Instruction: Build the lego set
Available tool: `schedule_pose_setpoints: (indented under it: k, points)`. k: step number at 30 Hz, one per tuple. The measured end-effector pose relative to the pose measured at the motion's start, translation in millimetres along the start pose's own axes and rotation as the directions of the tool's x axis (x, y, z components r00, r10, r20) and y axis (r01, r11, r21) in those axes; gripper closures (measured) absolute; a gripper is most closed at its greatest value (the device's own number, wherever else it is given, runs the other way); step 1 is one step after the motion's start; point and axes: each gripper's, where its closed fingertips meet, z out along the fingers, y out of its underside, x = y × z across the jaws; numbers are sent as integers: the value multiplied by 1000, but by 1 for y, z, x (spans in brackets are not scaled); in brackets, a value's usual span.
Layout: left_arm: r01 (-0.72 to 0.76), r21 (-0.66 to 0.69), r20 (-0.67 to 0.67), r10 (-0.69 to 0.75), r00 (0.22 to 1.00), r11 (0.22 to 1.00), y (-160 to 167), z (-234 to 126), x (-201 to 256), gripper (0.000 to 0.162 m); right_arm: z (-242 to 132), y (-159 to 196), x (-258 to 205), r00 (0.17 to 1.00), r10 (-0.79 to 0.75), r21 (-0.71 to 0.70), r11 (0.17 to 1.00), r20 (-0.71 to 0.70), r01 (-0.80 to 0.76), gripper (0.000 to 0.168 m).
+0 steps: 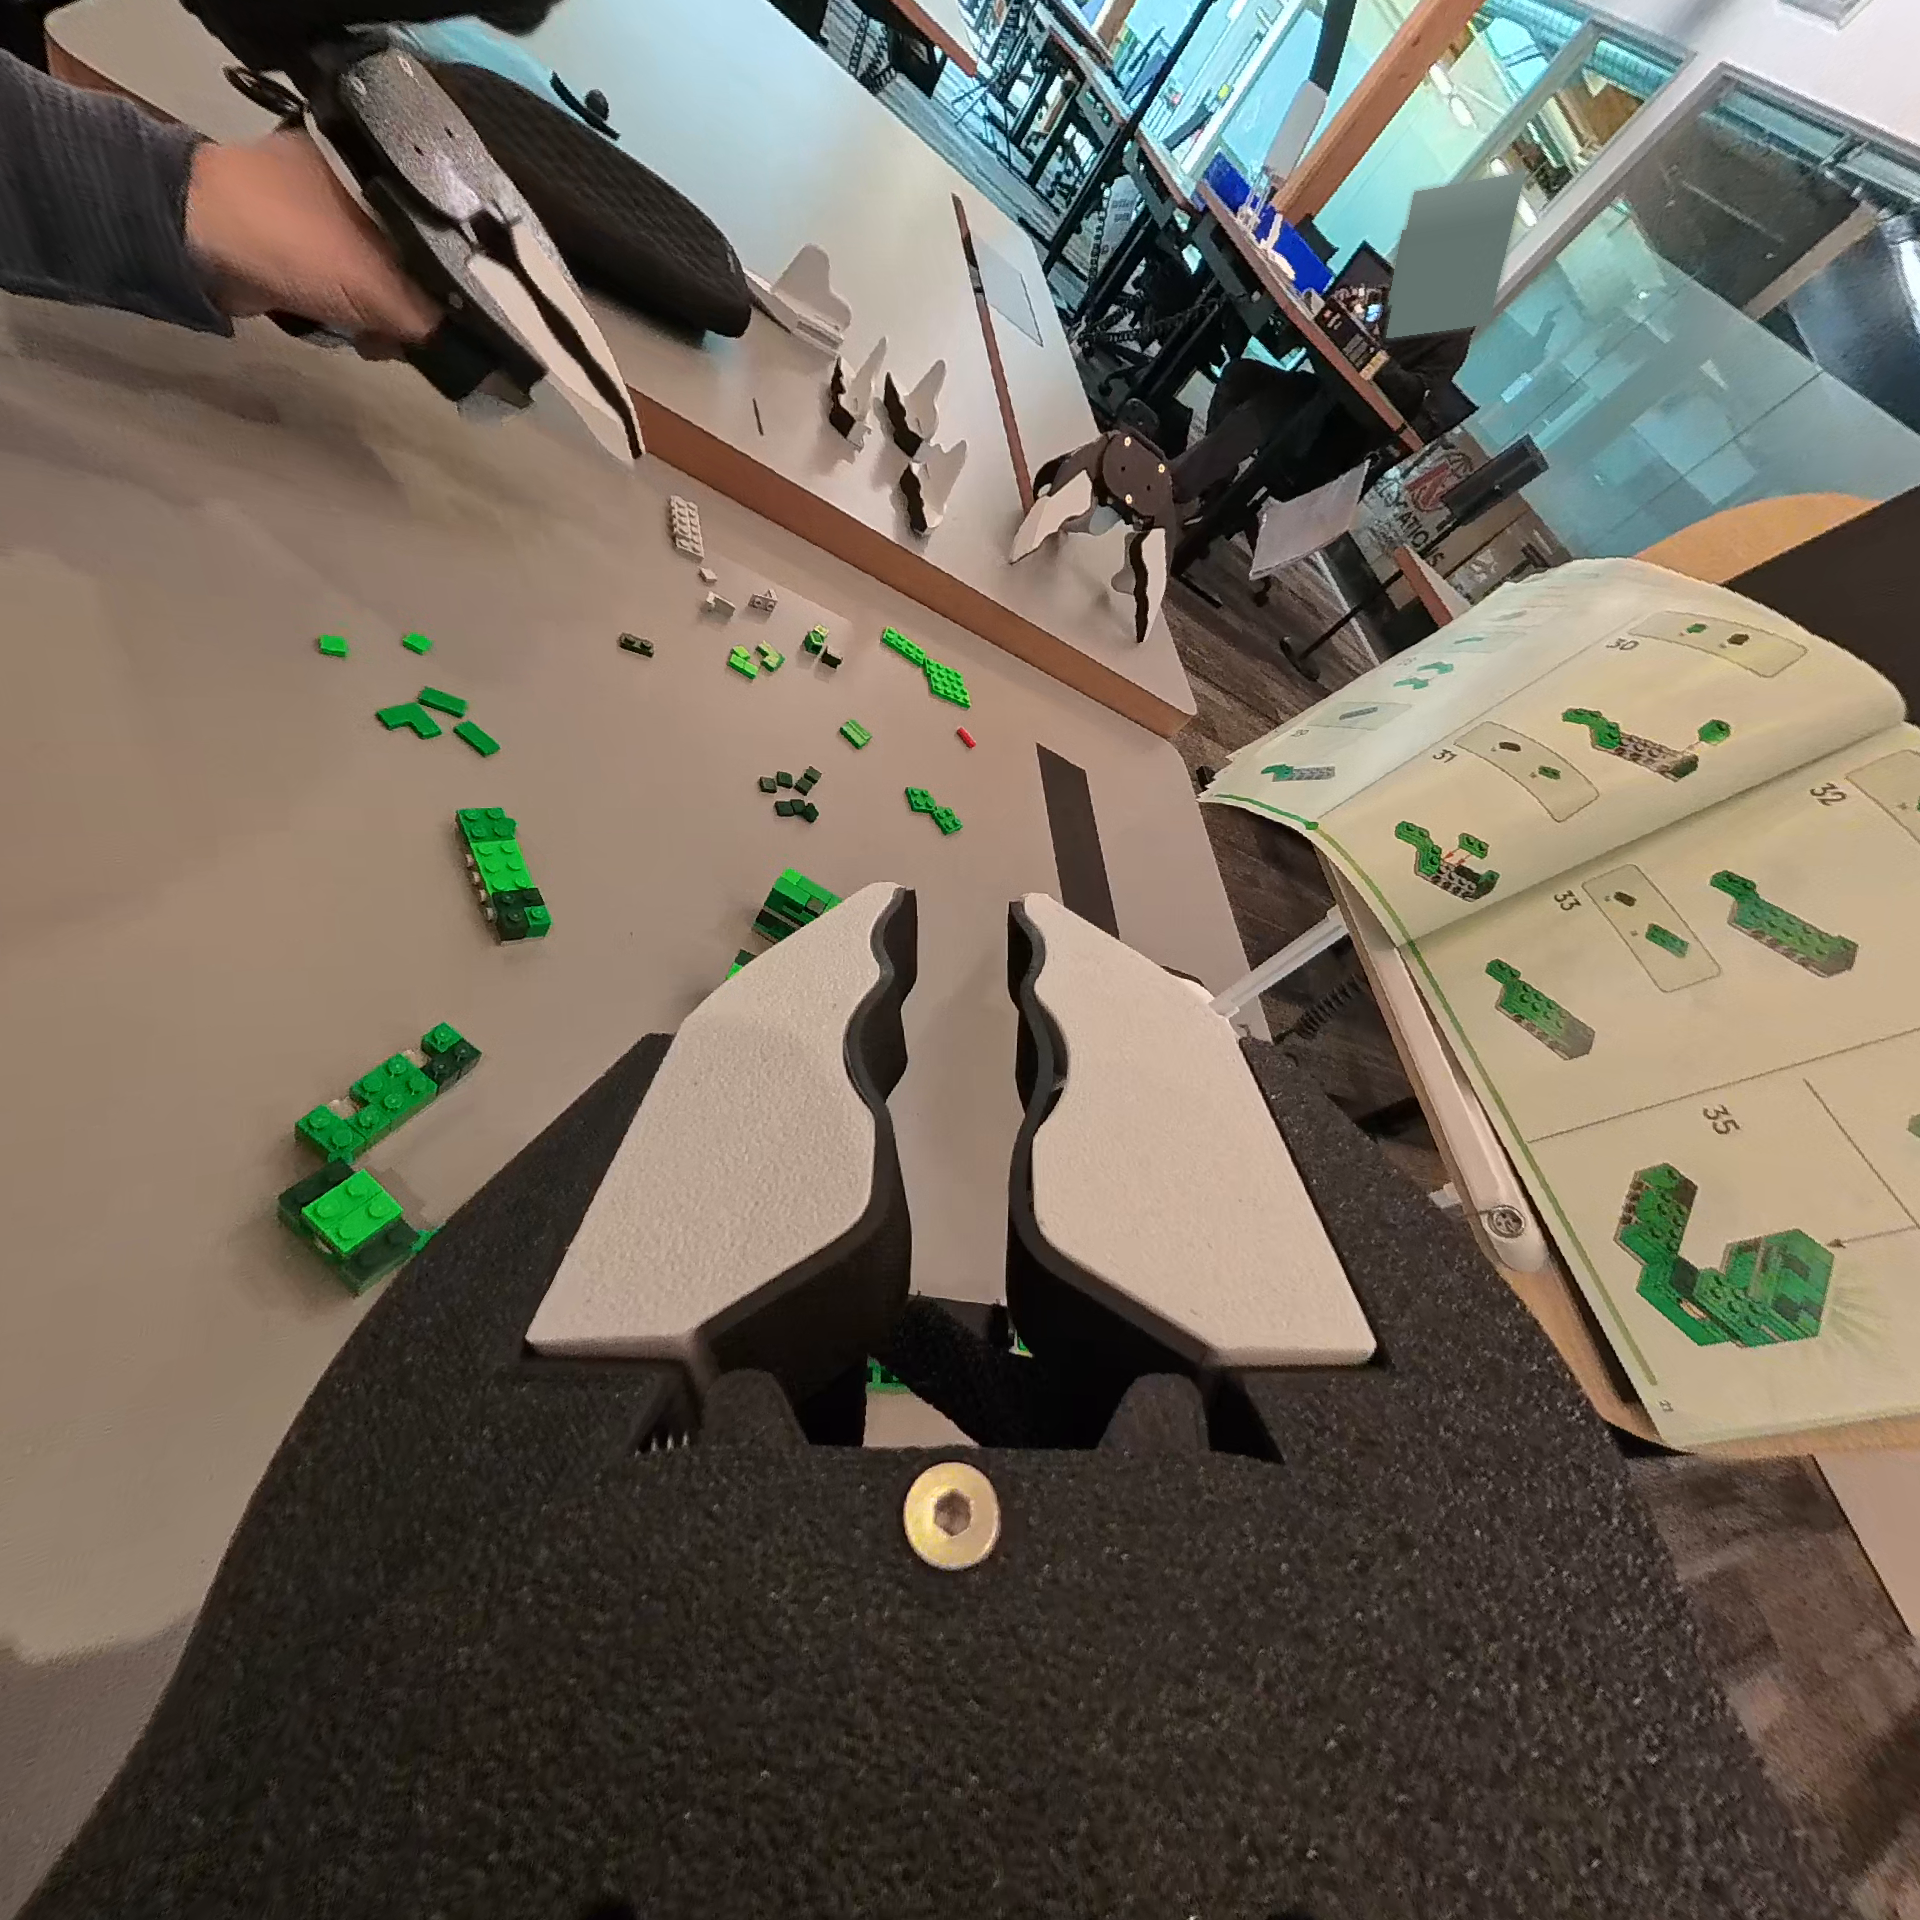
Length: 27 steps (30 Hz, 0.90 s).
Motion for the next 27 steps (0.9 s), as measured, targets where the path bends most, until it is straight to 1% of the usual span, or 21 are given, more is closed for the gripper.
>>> schedule_pose_setpoints:
  k: [3,6,27]
  points:
    - [52,25,23,-52,998,998,0,-5,-8,151,0,0,0,1000,0,-1,1000,-1,0,152]
    - [71,45,38,-73,997,996,1,-8,-13,151,0,0,0,1000,0,0,1000,-2,0,152]
    - [54,57,25,-55,998,997,-2,-8,-7,153,1,3,1,1000,4,-7,1000,1,-4,152]
